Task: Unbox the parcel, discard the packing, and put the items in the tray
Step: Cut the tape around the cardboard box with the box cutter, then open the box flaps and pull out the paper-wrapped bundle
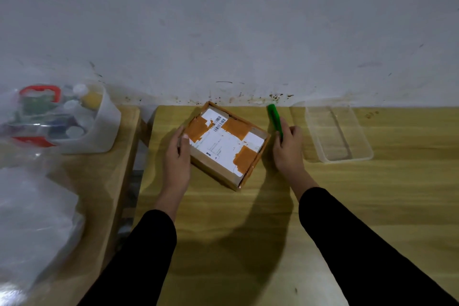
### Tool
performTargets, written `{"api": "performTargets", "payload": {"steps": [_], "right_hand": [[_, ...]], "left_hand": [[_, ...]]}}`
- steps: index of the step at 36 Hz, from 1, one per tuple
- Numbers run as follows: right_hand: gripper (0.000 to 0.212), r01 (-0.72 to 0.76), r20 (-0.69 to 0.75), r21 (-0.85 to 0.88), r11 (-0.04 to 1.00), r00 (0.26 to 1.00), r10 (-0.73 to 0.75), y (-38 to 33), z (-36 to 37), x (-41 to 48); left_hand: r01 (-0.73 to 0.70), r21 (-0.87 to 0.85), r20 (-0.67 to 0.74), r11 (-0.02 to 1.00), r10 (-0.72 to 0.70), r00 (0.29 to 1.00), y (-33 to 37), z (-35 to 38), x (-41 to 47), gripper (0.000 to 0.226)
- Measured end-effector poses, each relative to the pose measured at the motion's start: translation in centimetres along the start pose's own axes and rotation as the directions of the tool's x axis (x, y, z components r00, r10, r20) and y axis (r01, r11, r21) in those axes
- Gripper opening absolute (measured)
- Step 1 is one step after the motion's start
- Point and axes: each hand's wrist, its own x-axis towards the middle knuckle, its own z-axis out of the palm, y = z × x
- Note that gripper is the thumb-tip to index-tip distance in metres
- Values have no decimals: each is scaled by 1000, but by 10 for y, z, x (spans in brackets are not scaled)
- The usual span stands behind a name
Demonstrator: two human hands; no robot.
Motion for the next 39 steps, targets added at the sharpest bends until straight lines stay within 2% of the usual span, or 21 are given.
{"api": "performTargets", "payload": {"steps": [9,13,19,24,26,28,30,32,34,39], "right_hand": [[38,-26,7,-226,974,1000,29,5,-6,9],[36,-22,18,-242,970,999,27,1,-12,10],[39,-6,-31,-172,985,1000,0,-5,-16,4],[33,94,-135,86,992,987,-81,-22,-23,-2],[32,139,-76,194,971,989,-126,-34,-25,1],[32,132,78,274,953,984,-159,-46,-26,7],[32,95,237,307,947,956,-172,-56,-23,13],[33,16,358,295,955,925,-126,-63,-19,15],[33,-63,416,303,951,906,-73,-65,-17,14],[33,-186,442,390,902,897,-6,-59,-25,-1]], "left_hand": [[1,-50,7,999,0,1000,-5,0,2,38],[-2,-75,1,997,2,1000,-3,0,1,37],[-14,-76,-3,997,13,1000,-1,0,0,37],[8,-97,-67,995,-15,998,2,3,-5,43],[19,-112,-125,994,-33,992,4,5,-10,48],[23,-123,-171,992,-44,984,7,9,-19,51],[27,-145,-173,989,-52,983,9,13,-31,54],[30,-145,-154,989,-53,987,6,19,-42,59],[32,-150,-134,988,-52,990,0,22,-50,61],[74,-183,-34,980,-82,996,-2,23,-69,64]]}}
